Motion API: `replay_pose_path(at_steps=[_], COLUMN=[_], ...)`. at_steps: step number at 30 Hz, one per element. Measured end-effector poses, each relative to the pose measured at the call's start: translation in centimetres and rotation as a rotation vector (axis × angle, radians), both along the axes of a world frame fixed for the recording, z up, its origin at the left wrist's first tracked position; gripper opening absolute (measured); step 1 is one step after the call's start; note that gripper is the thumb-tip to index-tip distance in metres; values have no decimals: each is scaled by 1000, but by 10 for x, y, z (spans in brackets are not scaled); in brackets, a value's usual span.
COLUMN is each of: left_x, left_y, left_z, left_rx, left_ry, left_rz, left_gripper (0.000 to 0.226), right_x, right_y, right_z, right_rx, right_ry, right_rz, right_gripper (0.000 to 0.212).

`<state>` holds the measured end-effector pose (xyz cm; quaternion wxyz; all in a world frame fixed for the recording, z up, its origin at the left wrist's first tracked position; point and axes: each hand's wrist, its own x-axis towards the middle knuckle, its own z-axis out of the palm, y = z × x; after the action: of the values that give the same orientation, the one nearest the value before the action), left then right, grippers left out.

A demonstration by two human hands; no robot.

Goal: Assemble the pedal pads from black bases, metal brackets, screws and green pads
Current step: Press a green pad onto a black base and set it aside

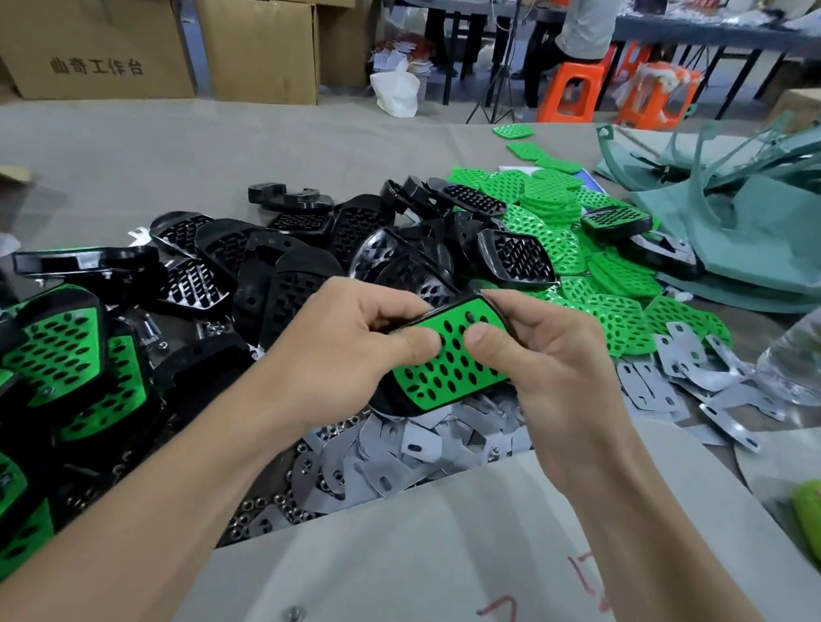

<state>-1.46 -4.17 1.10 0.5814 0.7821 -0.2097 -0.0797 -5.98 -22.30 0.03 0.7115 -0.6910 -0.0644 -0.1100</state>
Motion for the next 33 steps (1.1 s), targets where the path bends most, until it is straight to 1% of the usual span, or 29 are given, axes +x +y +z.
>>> replay_pose_path(at_steps=[4, 7, 10, 12, 14, 16, 18, 20, 21, 22, 24, 25, 27, 28, 31, 33], left_x=[-6, -12, -11, -10, -12, -16, -17, -13, -11, -11, -10, -11, -14, -15, -16, -19], left_y=[-9, -14, -12, -11, -14, -20, -22, -20, -18, -17, -16, -17, -20, -20, -21, -24], left_z=[-6, -9, -8, -6, -7, -11, -14, -16, -17, -16, -18, -19, -19, -19, -21, -22], left_rx=[-80, 16, 68, 41, -35, -144, -222, -201, -182, -169, -148, -161, -232, -262, -291, -222], left_ry=[21, -63, -69, -30, 4, 48, 141, 180, 169, 148, 93, 73, 59, 59, 54, -34], left_rz=[77, 48, -36, -106, -45, 121, 225, 246, 244, 243, 220, 202, 187, 196, 206, 191], left_gripper=[14, 9, 23, 27, 22, 19, 20, 18, 14, 13, 22, 21, 11, 11, 12, 7], right_x=[1, 3, 2, 1, 1, 1, 1, 1, 2, 2, 1, 1, 0, 0, 1, 1], right_y=[0, 3, 7, 8, 4, -3, -7, -4, -2, 0, 2, 2, 1, 1, 1, 0], right_z=[-3, -6, -7, -6, -5, -3, -1, -2, -4, -5, -4, -4, -3, -3, -2, -2], right_rx=[26, -58, -98, -127, -62, 116, 235, 273, 274, 259, 207, 189, 167, 150, 111, 25], right_ry=[50, 42, 0, 16, 77, 153, 182, 176, 169, 157, 121, 108, 100, 101, 134, 124], right_rz=[-6, -147, -169, -137, -74, 28, 69, 45, 30, 15, -10, -15, -17, -19, -35, -83], right_gripper=[13, 12, 13, 14, 15, 23, 29, 27, 26, 25, 27, 29, 30, 30, 22, 12])
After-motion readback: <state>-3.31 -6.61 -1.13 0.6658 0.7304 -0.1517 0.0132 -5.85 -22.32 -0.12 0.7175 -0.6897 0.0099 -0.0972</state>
